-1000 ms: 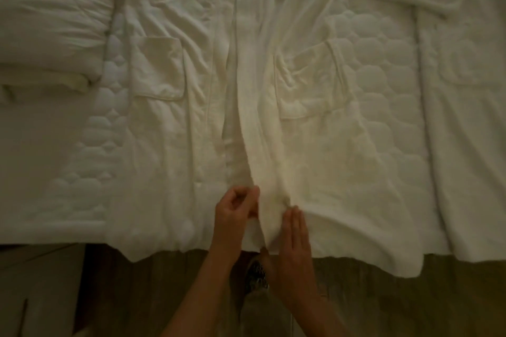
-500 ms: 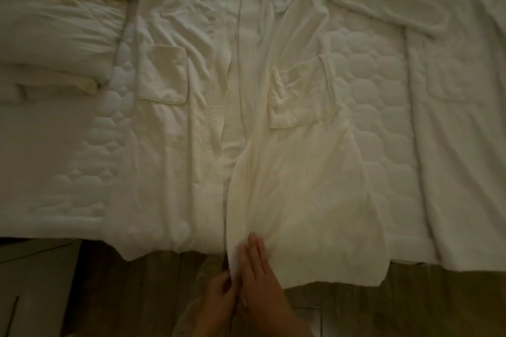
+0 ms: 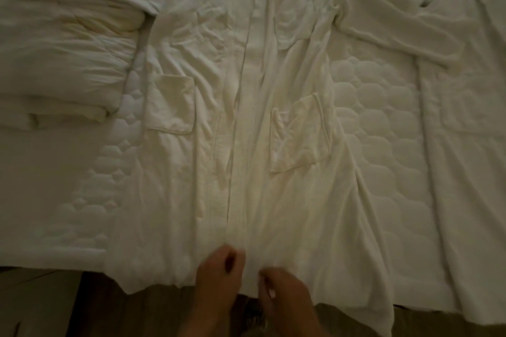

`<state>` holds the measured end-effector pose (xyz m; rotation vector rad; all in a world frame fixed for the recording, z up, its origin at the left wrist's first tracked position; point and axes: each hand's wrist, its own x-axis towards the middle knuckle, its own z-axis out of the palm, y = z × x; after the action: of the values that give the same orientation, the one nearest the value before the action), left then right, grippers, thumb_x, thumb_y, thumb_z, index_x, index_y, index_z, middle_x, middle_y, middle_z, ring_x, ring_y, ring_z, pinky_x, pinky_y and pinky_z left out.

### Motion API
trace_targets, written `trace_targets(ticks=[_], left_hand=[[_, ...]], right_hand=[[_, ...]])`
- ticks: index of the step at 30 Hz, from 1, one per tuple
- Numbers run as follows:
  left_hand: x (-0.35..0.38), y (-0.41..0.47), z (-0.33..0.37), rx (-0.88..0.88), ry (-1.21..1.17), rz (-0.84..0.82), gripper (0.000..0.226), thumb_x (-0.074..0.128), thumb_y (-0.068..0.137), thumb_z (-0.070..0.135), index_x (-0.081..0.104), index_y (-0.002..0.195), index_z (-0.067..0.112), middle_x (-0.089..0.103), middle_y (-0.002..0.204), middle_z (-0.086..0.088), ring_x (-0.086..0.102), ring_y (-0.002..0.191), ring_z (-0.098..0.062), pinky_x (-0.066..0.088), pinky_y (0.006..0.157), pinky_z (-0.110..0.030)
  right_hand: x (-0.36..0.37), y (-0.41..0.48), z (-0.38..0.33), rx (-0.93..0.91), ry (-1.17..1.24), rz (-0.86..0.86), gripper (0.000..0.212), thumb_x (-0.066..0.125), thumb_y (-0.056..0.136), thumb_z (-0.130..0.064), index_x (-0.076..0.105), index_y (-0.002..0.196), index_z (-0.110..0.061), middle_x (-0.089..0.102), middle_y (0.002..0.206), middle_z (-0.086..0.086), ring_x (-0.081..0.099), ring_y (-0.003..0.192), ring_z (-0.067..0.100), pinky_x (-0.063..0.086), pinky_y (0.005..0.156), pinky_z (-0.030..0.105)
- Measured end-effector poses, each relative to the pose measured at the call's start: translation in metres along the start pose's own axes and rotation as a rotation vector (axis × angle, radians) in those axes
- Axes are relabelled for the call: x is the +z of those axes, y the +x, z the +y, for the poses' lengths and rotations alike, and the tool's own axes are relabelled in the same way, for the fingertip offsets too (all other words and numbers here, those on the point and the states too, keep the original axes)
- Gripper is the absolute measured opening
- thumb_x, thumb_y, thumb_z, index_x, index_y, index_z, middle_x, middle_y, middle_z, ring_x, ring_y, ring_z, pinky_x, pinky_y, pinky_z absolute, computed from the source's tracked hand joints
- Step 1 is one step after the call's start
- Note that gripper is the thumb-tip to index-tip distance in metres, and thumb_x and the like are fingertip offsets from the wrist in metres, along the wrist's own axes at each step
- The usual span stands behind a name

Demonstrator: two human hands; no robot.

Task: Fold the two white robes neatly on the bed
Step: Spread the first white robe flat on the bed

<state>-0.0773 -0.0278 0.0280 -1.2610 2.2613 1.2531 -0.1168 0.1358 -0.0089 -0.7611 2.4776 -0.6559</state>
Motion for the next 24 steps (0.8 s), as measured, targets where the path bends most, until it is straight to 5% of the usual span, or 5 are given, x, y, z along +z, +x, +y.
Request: trace_targets(ticks=[2,7,12,16,24], left_hand=[[-0.003,0.052,0.035,0.111,-0.055,0.177,0.001,0.066,0.097,0.029,0.067,0.097,0.029,0.069,0.099,0.002,0.062,0.082,-0.005,0.044,0.072,-0.012],[0.002,0.17,0.11,0.677,0.584,0.181,0.057,0.04,0.102,0.043,0.036,0.156,0.026,0.039,0.162,-0.006,0.039,0.148,-0.029,0.038,0.115,-0.049],[0.002,0.235,0.11,0.739,0.789,0.063,0.066,0.051,0.082,0.055,0.061,0.139,0.022,0.06,0.146,-0.002,0.068,0.118,-0.028,0.042,0.095,-0.053],[-0.004,0.278,0.165,0.802,0.723,0.098,0.033,0.053,0.061,0.049,0.077,0.066,0.027,0.07,0.063,0.005,0.058,0.041,-0.018,0.048,0.044,-0.038],[-0.032,0.471,0.348,0.844,0.584,0.229,0.058,0.039,0.092,0.048,0.058,0.137,0.016,0.061,0.141,-0.015,0.062,0.126,-0.036,0.055,0.096,-0.05]], right_hand=[[-0.013,0.036,-0.007,0.028,0.053,0.085,0.028,0.054,0.085,-0.036,0.069,0.107,-0.027,0.069,0.094,-0.009,0.065,0.083,0.009,0.046,0.077,0.014],[-0.068,0.146,-0.003,-0.028,-0.061,0.362,0.05,0.053,0.091,-0.032,0.056,0.137,-0.014,0.055,0.139,0.008,0.05,0.128,0.023,0.036,0.108,0.038],[-0.13,0.277,0.047,0.147,-0.121,0.517,0.062,0.046,0.094,-0.045,0.045,0.148,-0.015,0.043,0.153,0.014,0.041,0.14,0.03,0.036,0.11,0.049],[-0.182,0.365,0.099,0.517,0.069,0.381,0.065,0.038,0.1,-0.052,0.03,0.155,-0.019,0.027,0.162,0.011,0.023,0.15,0.027,0.02,0.12,0.042],[-0.253,0.513,0.156,0.767,0.446,0.752,0.078,0.04,0.077,-0.08,0.065,0.107,-0.012,0.066,0.106,0.015,0.061,0.104,0.035,0.047,0.095,0.045]])
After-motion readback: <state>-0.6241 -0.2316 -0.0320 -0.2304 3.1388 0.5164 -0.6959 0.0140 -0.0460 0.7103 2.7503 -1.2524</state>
